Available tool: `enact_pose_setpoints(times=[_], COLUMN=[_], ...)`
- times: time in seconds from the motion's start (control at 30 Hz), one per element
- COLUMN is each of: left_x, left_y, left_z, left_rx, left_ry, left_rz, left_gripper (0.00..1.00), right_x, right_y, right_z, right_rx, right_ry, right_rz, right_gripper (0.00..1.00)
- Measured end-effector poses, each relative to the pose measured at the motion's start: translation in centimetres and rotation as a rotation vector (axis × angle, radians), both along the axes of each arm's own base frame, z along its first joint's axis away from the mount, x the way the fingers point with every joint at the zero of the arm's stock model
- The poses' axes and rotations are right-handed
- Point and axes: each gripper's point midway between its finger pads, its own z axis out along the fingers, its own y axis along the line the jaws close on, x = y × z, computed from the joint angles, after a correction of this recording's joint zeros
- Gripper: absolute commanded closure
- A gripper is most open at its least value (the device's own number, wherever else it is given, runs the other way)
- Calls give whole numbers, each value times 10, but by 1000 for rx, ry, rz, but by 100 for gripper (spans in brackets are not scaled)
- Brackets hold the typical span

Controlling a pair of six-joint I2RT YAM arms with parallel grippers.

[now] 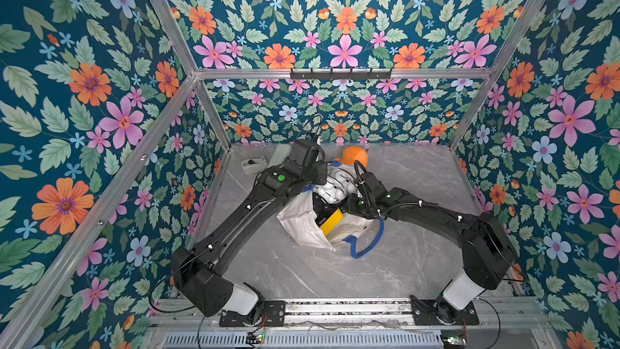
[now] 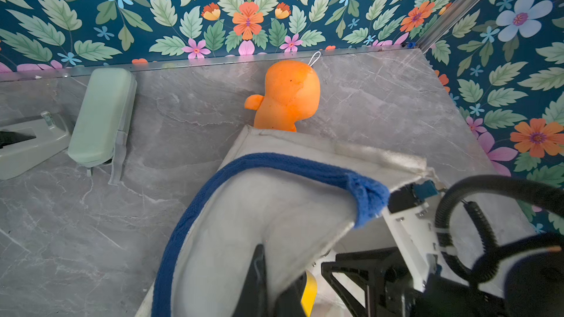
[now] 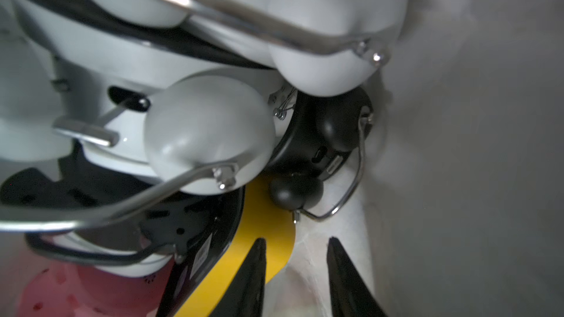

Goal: Take the alarm clock out of the canvas bag
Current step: Pick up the alarm from the canvas bag.

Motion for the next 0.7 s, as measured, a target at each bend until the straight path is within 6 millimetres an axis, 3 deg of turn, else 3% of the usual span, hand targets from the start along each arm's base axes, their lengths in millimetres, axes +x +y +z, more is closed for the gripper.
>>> enact_pose_setpoints(times=[0.3,0.5,0.7], left_x=[-2,-3,-4], left_y=[-4,-6,-6], left_z=[0,1,1], left_rx=[-24,-33,-36], left_ry=[3,2,5], left_rz=[-20,-27,-30], left_gripper=[100,100,100], right_x=[12,24,32], right_y=[-11,-15,-14], right_z=[-13,-17,-13], right_rx=[-60,-59,-40], right_ry=[-9,-28,-56], right_rz=[-55,-82,-89], right_gripper=[59,68,84])
